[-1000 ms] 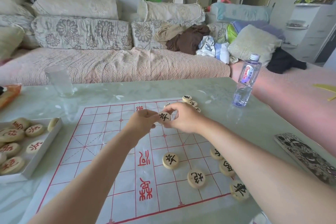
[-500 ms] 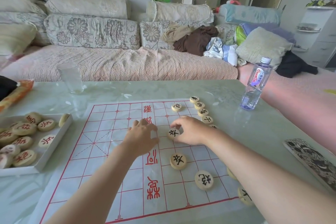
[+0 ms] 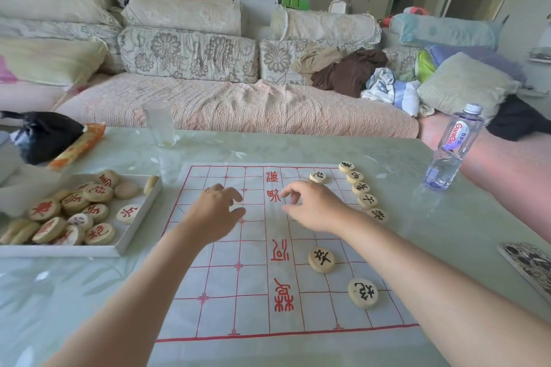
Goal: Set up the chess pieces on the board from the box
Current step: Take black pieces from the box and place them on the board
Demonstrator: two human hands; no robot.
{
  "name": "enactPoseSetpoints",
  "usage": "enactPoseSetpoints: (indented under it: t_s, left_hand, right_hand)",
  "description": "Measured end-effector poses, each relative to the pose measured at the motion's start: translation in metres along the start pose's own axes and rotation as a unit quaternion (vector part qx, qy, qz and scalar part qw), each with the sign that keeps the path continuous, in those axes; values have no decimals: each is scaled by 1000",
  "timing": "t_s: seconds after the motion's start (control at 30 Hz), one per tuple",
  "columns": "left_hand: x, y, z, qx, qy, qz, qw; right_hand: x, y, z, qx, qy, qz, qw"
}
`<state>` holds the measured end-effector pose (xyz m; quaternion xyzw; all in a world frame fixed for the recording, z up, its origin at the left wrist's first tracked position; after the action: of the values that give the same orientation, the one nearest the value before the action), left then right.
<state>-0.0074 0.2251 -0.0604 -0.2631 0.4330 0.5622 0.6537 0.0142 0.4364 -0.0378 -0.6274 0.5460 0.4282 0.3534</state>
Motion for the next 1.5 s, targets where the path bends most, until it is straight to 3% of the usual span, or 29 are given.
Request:
enactPoseSetpoints:
  t_s: [0.6,0.8,0.97,1.13,1.37,1.5]
  left_hand:
    - [-164,-77,-205,-189,68,143,969]
    - [-170,-96,-248,-218,75,77,970]
    - [-180,-106,-261,-204,67,82,973]
    - [-180,-119,-281,-252,40,60,965]
    - [-166,-114,-279,-244,24,15,969]
    - [-164,-105,-276,-253,25,46,966]
  right_hand:
    - [94,87,-241,-173,55,-76,980]
    - [137,108,-295,-193,25,-112,974]
    - [157,118,-324,-203,19,-79,976]
    - [165,114,-353,-232,51,-72,969]
    - [171,117,-353,-258,-117,-93,955]
    - [171,120,-338,-250,-166,-96,949]
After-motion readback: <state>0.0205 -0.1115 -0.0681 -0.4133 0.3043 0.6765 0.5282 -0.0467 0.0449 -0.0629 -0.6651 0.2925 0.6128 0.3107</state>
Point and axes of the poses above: each hand's wrist, its own y-axis towards the middle knuckle, its own x-axis out of the palm, z = x × y, the point moved 4 cm from there along y, towards the middle knuckle, and after that the axes turned 4 degrees about -y, right-handed, at the moved point
